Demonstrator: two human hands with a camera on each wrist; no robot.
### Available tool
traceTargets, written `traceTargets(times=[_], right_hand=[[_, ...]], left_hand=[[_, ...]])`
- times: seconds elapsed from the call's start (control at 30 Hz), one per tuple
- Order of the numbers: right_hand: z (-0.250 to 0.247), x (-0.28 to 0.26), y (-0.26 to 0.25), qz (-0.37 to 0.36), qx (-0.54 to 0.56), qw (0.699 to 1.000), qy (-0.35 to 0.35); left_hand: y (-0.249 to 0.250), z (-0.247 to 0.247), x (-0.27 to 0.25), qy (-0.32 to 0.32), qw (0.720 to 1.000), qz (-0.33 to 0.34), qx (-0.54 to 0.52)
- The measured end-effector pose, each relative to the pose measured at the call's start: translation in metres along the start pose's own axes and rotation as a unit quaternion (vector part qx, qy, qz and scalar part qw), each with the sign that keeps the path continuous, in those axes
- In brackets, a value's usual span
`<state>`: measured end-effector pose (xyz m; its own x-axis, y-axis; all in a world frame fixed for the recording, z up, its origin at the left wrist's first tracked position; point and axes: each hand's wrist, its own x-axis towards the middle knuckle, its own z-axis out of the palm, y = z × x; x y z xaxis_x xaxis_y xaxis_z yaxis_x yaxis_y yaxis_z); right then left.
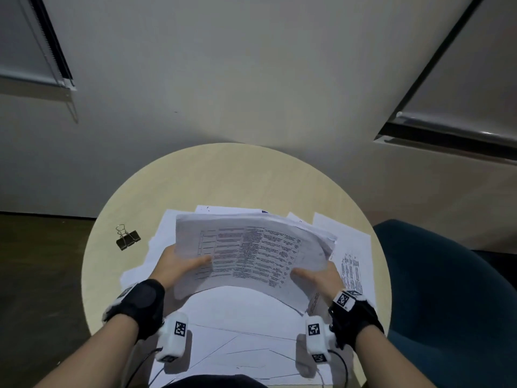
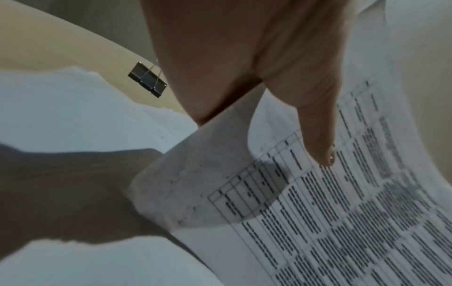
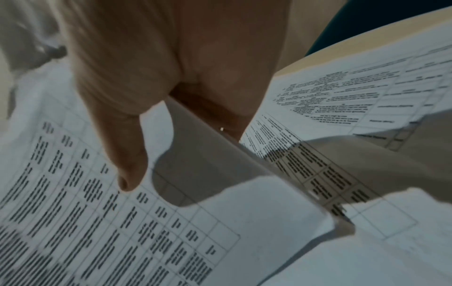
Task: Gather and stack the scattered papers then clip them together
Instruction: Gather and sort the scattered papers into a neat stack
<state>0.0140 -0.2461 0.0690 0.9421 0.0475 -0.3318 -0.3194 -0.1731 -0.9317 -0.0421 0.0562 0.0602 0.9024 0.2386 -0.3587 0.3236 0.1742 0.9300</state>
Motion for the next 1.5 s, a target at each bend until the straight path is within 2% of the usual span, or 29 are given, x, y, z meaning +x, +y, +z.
traceTargets(times=[0.13, 0.27, 0.37, 0.53, 0.63, 0.67, 0.73, 0.93, 1.0, 1.1, 1.2, 1.27, 1.37, 1.4, 1.5], right_hand=[[0.006, 0.005, -0.004, -0.039, 0.059, 0.997, 0.021], [0.000, 0.021, -0.008, -0.030, 0.041, 0.997, 0.060], [-0.006, 0.024, -0.006, -0.029, 0.045, 0.998, 0.046], [-0.003, 0.010, 0.017, -0.015, -0.058, 0.998, -0.004], [-0.003, 0.005, 0.030, 0.036, -0.083, 0.996, 0.004], [-0.003, 0.006, 0.034, 0.070, -0.104, 0.992, 0.022], [-0.001, 0.008, 0.039, 0.105, -0.089, 0.990, 0.020], [0.004, 0.008, -0.007, 0.031, 0.019, 0.999, 0.028], [0.003, 0.016, -0.016, 0.004, 0.105, 0.994, 0.019], [0.004, 0.022, -0.021, -0.003, 0.239, 0.971, -0.005], [0.013, 0.022, -0.021, -0.002, 0.375, 0.926, -0.051], [0.020, 0.025, -0.018, 0.022, 0.430, 0.901, -0.045], [0.025, 0.029, -0.009, 0.036, 0.423, 0.904, -0.043], [0.028, 0.023, -0.012, 0.041, 0.399, 0.916, -0.029], [0.034, 0.016, -0.011, 0.083, 0.337, 0.936, -0.056]], left_hand=[[0.002, 0.001, -0.002, -0.024, 1.000, 0.009, -0.009], [0.016, -0.014, 0.009, -0.013, 0.999, 0.045, -0.008], [0.024, -0.025, 0.011, -0.024, 0.999, 0.044, 0.011], [-0.001, -0.025, -0.002, -0.046, 0.998, -0.013, 0.034], [-0.014, -0.020, -0.006, -0.044, 0.997, -0.060, -0.036], [-0.015, -0.019, -0.007, -0.044, 0.997, -0.064, -0.029], [-0.021, -0.020, 0.001, -0.042, 0.997, -0.053, -0.019], [0.034, 0.010, -0.016, 0.018, 1.000, 0.014, 0.004], [0.035, 0.012, -0.004, 0.037, 0.998, 0.036, -0.024], [0.040, 0.021, 0.006, 0.035, 0.996, 0.042, -0.075], [0.042, 0.035, 0.011, 0.015, 0.994, 0.022, -0.110], [0.041, 0.041, 0.012, 0.004, 0.988, 0.006, -0.151], [0.036, 0.042, 0.012, -0.033, 0.974, -0.035, -0.223], [0.035, 0.041, 0.012, -0.044, 0.971, -0.040, -0.233], [0.030, 0.045, 0.009, -0.059, 0.982, -0.032, -0.178]])
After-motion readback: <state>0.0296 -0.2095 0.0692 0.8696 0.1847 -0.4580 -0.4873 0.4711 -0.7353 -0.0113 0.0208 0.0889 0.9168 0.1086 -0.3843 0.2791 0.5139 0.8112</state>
